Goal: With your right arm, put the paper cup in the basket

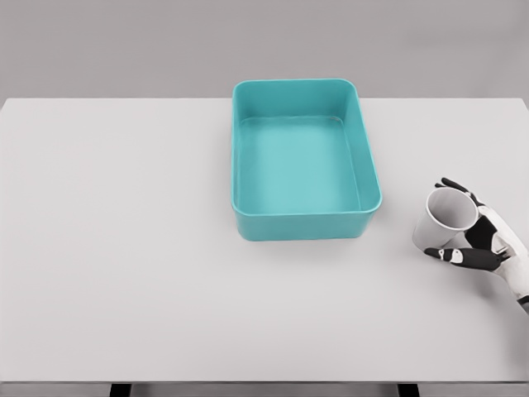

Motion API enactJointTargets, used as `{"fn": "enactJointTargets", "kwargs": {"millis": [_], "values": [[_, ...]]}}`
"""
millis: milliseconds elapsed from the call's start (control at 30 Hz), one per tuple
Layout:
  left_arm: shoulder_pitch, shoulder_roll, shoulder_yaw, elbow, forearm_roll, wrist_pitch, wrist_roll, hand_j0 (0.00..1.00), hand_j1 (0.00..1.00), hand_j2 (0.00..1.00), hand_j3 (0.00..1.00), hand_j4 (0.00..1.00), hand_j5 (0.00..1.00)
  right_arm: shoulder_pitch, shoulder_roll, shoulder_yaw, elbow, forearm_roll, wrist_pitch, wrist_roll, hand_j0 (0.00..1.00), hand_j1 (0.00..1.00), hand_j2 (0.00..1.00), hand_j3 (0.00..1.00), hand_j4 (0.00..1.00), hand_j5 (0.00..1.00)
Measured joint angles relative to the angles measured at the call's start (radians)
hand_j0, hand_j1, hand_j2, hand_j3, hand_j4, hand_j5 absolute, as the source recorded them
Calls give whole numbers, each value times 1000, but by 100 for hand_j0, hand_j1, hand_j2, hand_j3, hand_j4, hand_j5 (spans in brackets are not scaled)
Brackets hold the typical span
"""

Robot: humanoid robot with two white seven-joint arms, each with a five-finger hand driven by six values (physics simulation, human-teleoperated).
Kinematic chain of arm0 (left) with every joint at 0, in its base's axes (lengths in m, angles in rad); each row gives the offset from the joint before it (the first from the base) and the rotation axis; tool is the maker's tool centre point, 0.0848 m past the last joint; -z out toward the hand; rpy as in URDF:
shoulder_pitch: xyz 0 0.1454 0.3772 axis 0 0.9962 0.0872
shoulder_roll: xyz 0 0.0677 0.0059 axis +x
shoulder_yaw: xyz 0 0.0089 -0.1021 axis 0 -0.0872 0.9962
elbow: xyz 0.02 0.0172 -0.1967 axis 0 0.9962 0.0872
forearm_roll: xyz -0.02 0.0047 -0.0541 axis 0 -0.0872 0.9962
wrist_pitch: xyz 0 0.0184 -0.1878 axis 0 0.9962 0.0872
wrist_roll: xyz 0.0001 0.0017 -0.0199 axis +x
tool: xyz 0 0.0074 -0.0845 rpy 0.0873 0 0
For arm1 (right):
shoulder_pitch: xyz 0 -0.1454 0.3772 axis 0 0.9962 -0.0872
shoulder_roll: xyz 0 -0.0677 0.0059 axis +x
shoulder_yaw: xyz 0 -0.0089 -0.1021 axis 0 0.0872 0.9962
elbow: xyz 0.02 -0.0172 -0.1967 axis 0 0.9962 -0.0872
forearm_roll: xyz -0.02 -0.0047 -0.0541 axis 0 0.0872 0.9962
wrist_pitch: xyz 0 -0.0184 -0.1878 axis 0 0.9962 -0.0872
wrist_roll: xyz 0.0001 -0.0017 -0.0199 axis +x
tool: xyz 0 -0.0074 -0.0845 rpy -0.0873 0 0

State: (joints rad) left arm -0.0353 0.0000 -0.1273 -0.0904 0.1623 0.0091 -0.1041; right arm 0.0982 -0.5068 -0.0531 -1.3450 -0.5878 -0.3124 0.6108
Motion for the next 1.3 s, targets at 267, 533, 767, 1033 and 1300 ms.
{"fn": "enactJointTargets", "kwargs": {"millis": [267,533,767,1033,1300], "values": [[0,0,0,0,0,0,0,100,100,100,100,100,100,0,7,-1,-1,16,3,0,68,68,68,68,68,68],[0,0,0,0,0,0,0,100,100,100,100,100,100,-8,8,-3,-3,19,3,0,63,63,63,63,63,63],[0,0,0,0,0,0,0,100,100,100,100,100,100,-55,9,-10,-11,10,21,-3,63,63,63,63,63,63],[0,0,0,0,0,0,0,100,100,100,100,100,100,-97,8,-13,-18,7,53,1,63,63,63,63,63,63],[0,0,0,0,0,0,0,100,100,100,100,100,100,-112,8,-15,-27,5,60,2,63,63,63,63,63,63]]}}
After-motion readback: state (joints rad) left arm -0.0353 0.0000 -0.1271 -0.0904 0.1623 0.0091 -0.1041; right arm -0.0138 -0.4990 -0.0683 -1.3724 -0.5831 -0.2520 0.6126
